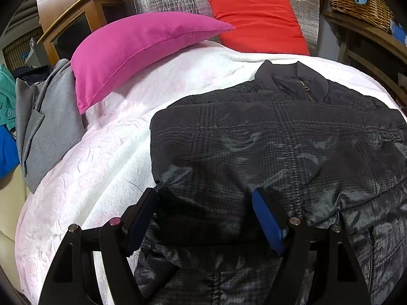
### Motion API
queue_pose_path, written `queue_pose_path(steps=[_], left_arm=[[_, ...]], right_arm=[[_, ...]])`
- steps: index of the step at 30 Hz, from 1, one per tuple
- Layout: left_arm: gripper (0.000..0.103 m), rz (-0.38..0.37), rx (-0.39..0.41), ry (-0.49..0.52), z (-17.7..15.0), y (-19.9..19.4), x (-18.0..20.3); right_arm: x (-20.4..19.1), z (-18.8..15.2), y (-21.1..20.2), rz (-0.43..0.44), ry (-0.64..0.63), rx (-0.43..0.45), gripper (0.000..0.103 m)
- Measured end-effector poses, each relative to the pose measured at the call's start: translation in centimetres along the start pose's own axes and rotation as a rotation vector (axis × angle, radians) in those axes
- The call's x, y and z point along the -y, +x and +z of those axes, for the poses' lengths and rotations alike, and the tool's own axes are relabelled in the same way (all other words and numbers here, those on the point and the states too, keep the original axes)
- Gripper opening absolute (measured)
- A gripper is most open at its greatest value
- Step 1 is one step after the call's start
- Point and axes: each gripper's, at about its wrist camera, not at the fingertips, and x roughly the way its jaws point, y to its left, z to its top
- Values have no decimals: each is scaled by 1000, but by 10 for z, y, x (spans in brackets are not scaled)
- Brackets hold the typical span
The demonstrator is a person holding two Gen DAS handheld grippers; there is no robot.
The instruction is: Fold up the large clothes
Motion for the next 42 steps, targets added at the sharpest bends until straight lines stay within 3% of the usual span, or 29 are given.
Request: queue_pose_path(steps=[4, 8, 14, 18, 23, 26, 33, 42], left_arm=[[78, -16, 10, -19, 2, -8, -9], [78, -64, 27, -123, 7, -19, -38], [79, -127, -41, -249, 4, 0, -71], [79, -199, -84, -273, -1, 14, -72], [79, -267, -135, -293, -5, 29, -58], [79, -235, -156, -274, -7, 36, -49], [79, -147, -141, -212, -5, 21, -33], [79, -28, 11, -111, -22, -43, -17]], right_arm=[[2, 1, -6, 21, 13, -2, 71], [7, 4, -19, 104, 54, 12, 71], [12, -1, -17, 138, 76, -24, 72], [6, -4, 0, 119, 41, -65, 73], [-12, -15, 12, 29, -96, -68, 69], [-16, -19, 14, -16, -146, -75, 67], [-4, -20, -22, -5, -126, -33, 67], [17, -60, -116, -8, -110, 76, 69]])
